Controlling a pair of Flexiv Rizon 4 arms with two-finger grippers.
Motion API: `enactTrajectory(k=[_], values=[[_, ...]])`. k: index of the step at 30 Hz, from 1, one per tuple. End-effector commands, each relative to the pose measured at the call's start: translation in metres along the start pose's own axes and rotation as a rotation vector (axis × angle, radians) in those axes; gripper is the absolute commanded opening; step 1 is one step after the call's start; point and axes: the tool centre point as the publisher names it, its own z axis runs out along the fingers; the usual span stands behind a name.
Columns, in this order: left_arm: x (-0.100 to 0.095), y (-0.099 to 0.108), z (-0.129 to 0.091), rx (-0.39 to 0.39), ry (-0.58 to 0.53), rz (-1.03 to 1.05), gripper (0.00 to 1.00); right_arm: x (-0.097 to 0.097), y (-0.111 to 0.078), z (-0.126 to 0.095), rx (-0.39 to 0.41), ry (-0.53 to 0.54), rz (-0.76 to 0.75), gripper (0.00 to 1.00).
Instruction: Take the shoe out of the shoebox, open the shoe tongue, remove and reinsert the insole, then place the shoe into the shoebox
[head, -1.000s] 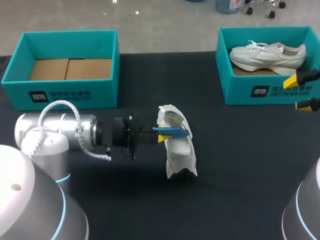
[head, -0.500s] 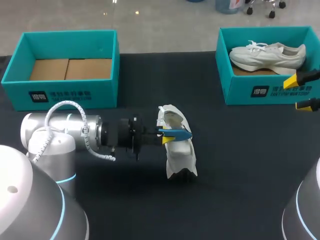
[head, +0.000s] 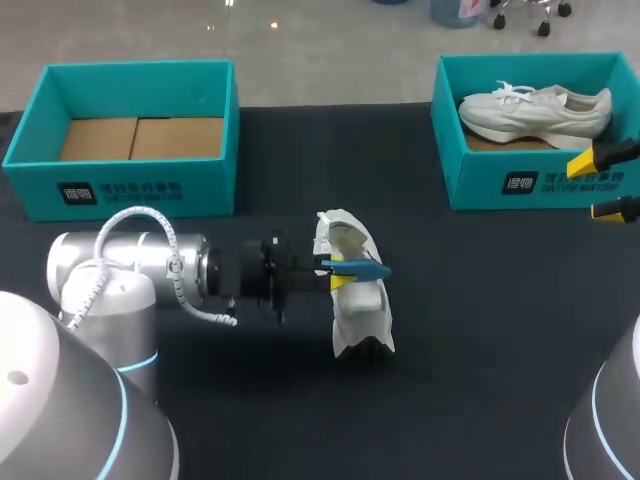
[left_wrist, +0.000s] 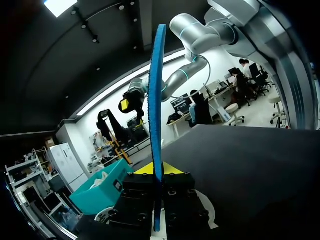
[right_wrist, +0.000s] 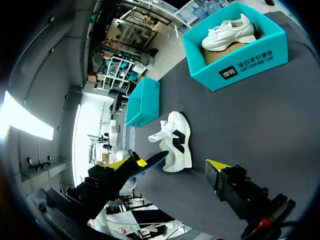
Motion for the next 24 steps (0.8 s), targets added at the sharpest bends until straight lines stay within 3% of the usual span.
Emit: enactTrajectory(k=[1,6,24], values=[[0.002,0.009,0.005,0.016,-0.014,0.002,0.00,0.000,0.000,0.000,0.000,-0.002,0.001,1.00],[0.004,0.014,0.006,0.036,-0.030,-0.005,0.00,0.000,0.000,0.000,0.000,-0.002,0.001,1.00],[0.005,0.031,-0.003,-0.020,-0.042,-0.006,0.00,0.000,0.000,0.000,0.000,-0.002,0.001,1.00]])
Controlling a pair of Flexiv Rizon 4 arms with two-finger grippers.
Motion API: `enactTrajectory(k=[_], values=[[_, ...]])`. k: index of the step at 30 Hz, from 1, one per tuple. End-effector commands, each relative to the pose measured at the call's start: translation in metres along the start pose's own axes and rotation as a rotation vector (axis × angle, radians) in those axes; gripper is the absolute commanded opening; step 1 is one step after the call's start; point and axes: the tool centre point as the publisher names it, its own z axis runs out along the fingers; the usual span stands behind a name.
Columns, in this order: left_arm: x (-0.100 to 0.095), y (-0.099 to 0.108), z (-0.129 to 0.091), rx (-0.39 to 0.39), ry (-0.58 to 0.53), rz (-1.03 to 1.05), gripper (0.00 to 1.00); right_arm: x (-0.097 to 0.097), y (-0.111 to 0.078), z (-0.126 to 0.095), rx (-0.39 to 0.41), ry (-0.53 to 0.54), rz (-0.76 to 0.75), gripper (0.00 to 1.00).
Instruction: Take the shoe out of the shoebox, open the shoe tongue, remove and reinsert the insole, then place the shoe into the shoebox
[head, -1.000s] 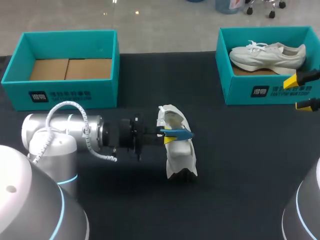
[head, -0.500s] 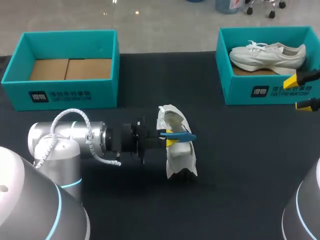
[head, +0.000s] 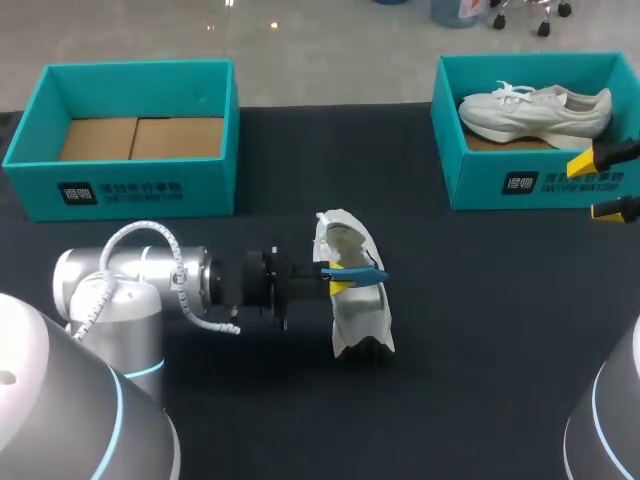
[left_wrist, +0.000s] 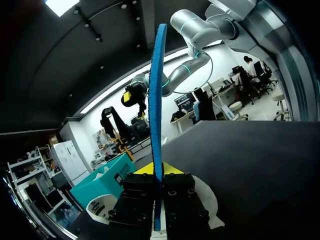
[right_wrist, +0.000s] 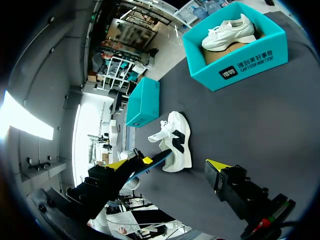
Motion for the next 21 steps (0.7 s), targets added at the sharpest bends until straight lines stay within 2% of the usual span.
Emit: enactTrajectory(k=[1,15,21], values=[[0.001,0.005,0.001,0.000,-0.003,0.004,0.00,0.000,0.000,0.000,0.000,-0.002,0.001,1.00],[-0.007,0.025,0.006,0.023,0.032,0.062,0.00,0.000,0.000,0.000,0.000,-0.002,0.001,1.00],[-0.010,0.033,0.004,-0.016,0.051,0.080,0.00,0.000,0.000,0.000,0.000,-0.002,0.001,1.00]])
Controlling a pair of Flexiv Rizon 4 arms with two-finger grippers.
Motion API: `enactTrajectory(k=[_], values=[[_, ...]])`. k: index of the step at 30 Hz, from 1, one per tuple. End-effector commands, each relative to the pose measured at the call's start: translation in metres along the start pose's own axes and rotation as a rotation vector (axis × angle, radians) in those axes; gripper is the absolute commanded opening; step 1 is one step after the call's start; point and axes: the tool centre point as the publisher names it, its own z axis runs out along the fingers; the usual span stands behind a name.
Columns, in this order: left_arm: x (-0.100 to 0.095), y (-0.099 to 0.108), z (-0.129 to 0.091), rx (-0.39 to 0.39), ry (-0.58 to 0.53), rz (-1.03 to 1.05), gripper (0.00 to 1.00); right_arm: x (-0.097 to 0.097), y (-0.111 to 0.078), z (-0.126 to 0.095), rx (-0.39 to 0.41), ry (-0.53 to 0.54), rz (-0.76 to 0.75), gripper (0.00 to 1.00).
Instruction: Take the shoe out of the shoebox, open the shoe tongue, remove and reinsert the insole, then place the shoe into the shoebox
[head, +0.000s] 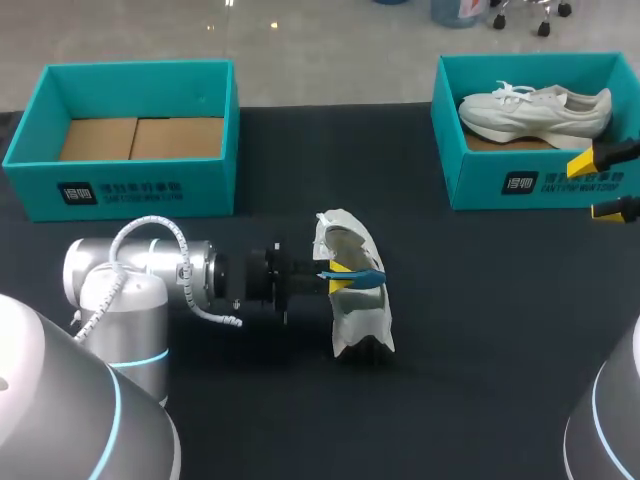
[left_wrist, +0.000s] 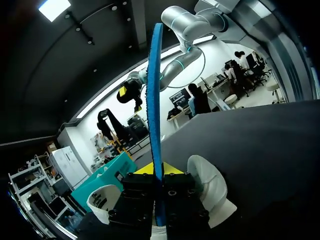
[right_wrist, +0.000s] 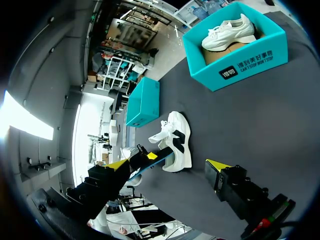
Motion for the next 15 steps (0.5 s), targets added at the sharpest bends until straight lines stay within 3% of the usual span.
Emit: enactTrajectory(k=[1,15], values=[[-0.003,0.005,0.002,-0.014,0.013,0.007,0.00,0.000,0.000,0.000,0.000,-0.002,0.001,1.00],[-0.001,0.021,-0.002,-0.070,0.049,0.099,0.00,0.000,0.000,0.000,0.000,-0.002,0.001,1.00]])
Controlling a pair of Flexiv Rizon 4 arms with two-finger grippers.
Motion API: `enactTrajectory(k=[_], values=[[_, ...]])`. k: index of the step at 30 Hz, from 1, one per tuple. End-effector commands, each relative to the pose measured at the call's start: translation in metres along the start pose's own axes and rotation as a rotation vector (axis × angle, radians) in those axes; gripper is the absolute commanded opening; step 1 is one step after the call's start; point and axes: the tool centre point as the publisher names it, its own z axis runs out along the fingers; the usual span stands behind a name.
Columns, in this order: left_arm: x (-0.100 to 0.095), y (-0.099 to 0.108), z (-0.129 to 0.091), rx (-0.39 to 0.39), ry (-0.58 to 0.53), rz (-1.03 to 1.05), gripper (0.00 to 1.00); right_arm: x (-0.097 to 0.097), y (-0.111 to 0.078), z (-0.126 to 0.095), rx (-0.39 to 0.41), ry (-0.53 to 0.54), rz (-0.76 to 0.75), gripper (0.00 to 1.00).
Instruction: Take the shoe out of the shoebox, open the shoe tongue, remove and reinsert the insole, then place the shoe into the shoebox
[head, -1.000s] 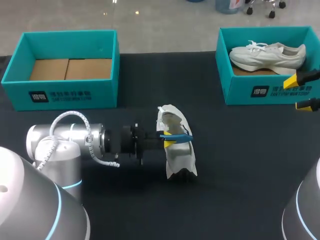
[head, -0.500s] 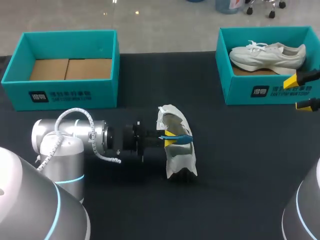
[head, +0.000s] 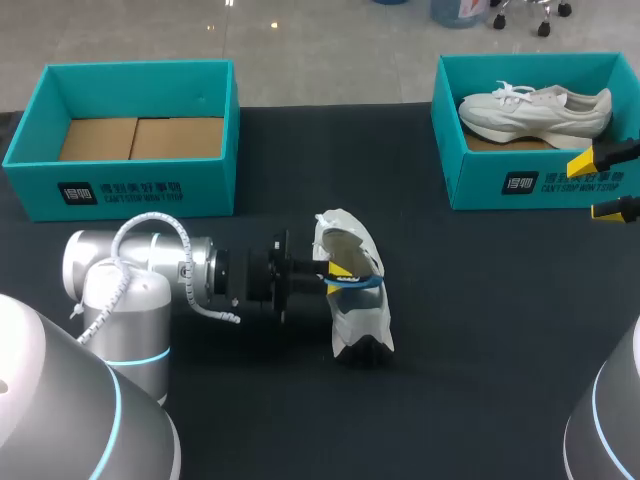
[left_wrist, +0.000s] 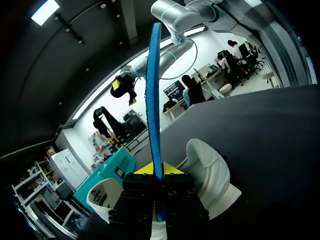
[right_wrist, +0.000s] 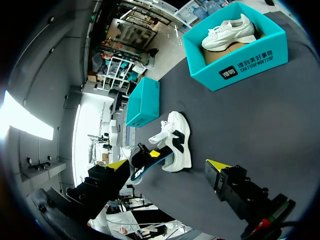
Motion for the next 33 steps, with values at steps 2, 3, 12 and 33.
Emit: enactTrajectory(k=[2,3,12,33], values=[[-0.001,0.005,0.001,-0.011,0.018,0.024,0.00,0.000,0.000,0.000,0.000,-0.002,0.001,1.00],[-0.001,0.005,0.001,-0.011,0.019,0.026,0.00,0.000,0.000,0.000,0.000,-0.002,0.001,1.00],[-0.005,0.017,0.008,-0.013,0.036,0.079,0.00,0.000,0.000,0.000,0.000,-0.002,0.001,1.00],[0.001,0.005,0.008,-0.015,0.044,0.073,0.36,0.000,0.000,0.000,0.000,-0.002,0.001,1.00]])
